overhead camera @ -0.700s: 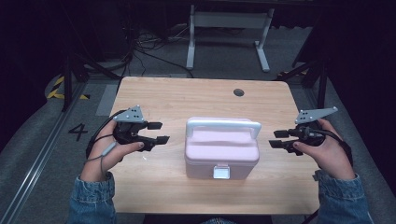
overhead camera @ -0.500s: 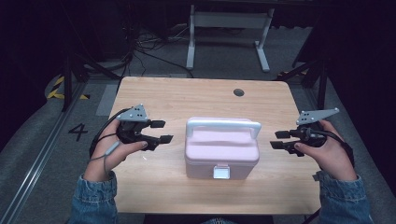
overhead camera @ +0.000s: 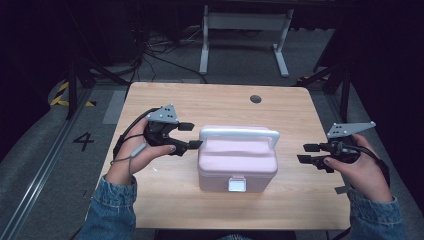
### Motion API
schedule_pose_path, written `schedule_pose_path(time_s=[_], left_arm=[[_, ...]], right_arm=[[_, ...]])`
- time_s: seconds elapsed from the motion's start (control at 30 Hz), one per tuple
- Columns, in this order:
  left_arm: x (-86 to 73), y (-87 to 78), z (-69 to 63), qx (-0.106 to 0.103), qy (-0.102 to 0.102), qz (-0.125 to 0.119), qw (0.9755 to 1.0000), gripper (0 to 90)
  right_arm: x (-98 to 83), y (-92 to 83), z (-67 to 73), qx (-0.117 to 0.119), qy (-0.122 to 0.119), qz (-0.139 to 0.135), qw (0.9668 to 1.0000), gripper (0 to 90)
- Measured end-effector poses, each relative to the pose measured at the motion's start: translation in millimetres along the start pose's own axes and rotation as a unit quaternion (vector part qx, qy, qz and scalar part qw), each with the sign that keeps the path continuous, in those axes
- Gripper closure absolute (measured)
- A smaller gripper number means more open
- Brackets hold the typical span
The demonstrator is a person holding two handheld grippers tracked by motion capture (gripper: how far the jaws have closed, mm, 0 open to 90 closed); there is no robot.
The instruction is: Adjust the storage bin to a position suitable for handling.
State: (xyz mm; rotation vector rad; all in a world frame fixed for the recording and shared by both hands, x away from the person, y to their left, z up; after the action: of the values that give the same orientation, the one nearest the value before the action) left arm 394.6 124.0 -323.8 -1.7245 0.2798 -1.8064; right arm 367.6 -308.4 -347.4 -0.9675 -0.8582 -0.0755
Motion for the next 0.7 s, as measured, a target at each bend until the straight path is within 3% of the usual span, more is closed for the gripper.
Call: schedule_pose_path(time_s=[0.13, 0.6, 0.7], left_arm=[[5.6, 9.9, -0.2, -0.018, 0.007, -0.008, 0.9998, 35.4], [17.0, 47.9, 7.4, -0.022, 0.032, 0.002, 0.9992, 43.4], [19.6, 54.6, 6.4, -0.029, 0.043, 0.015, 0.9985, 45.9]], right_arm=[[-3.0, -2.0, -1.6, -0.003, 0.006, 0.000, 1.0000, 49.4], [-7.6, -3.5, -0.1, -0.004, 0.005, -0.001, 1.0000, 49.1], [-8.0, -3.8, -0.5, -0.003, 0.008, -0.001, 1.0000, 49.1]])
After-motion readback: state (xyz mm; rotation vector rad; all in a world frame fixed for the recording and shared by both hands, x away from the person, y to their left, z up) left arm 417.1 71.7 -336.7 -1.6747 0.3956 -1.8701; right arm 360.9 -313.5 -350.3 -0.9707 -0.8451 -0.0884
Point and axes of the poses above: each handheld gripper's, and its own axes: y roughly forward along the jaws, x roughly out of its top, z roughly to its left, the point moved 3 cm from there along y, roughly forward along the jaws, and after that the axes turned 14 degrees about y, right-handed, at the moved point
